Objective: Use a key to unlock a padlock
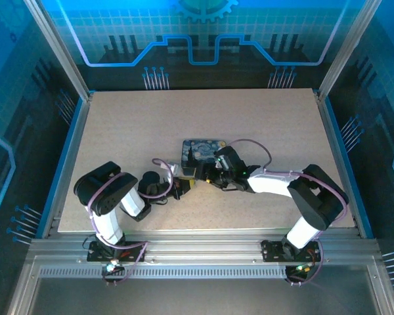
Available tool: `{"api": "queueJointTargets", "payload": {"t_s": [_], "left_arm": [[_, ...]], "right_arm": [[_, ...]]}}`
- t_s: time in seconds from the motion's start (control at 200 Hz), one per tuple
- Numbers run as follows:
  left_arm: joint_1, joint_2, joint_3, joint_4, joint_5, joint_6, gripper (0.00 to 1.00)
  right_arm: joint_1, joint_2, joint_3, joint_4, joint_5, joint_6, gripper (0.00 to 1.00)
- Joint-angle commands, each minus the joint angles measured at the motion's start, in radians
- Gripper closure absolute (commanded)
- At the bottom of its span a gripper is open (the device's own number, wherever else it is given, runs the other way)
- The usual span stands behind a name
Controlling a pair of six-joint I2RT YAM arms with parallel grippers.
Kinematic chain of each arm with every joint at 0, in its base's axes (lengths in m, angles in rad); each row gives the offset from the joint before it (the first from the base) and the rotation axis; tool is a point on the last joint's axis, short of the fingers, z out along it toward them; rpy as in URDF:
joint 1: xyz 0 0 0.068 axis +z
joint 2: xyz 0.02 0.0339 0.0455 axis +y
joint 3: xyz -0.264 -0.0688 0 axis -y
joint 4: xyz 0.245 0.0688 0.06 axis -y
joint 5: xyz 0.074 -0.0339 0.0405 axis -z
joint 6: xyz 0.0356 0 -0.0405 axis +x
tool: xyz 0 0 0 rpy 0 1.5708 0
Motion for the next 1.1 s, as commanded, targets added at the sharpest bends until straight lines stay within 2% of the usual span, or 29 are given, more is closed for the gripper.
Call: {"api": "queueJointTargets", "payload": {"t_s": [0.0,0.425,0.585,0.73,0.785,0.915,1.095], "left_arm": [[-0.039,0.016,-0.009,0.053,-0.027,-0.038,1.0],[-0.125,0.028,-0.012,0.053,-0.111,-0.1,1.0],[-0.133,0.024,-0.015,0.053,-0.135,-0.165,1.0],[-0.143,0.008,-0.013,0.053,-0.154,-0.225,1.0],[-0.146,0.002,-0.013,0.053,-0.157,-0.245,1.0],[-0.148,-0.02,-0.011,0.053,-0.154,-0.276,1.0],[-0.148,-0.058,-0.011,0.053,-0.142,-0.312,1.0]], "right_arm": [[0.022,-0.037,-0.071,0.135,0.055,0.079,0.38],[0.035,-0.024,-0.186,0.339,0.051,0.199,0.4],[0.042,0.016,-0.193,0.4,0.033,0.233,0.46],[0.049,0.048,-0.192,0.426,0.03,0.256,0.55],[0.052,0.054,-0.187,0.42,0.032,0.262,0.53],[0.061,0.061,-0.181,0.393,0.042,0.269,0.41],[0.062,0.064,-0.189,0.4,0.046,0.272,0.42]]}}
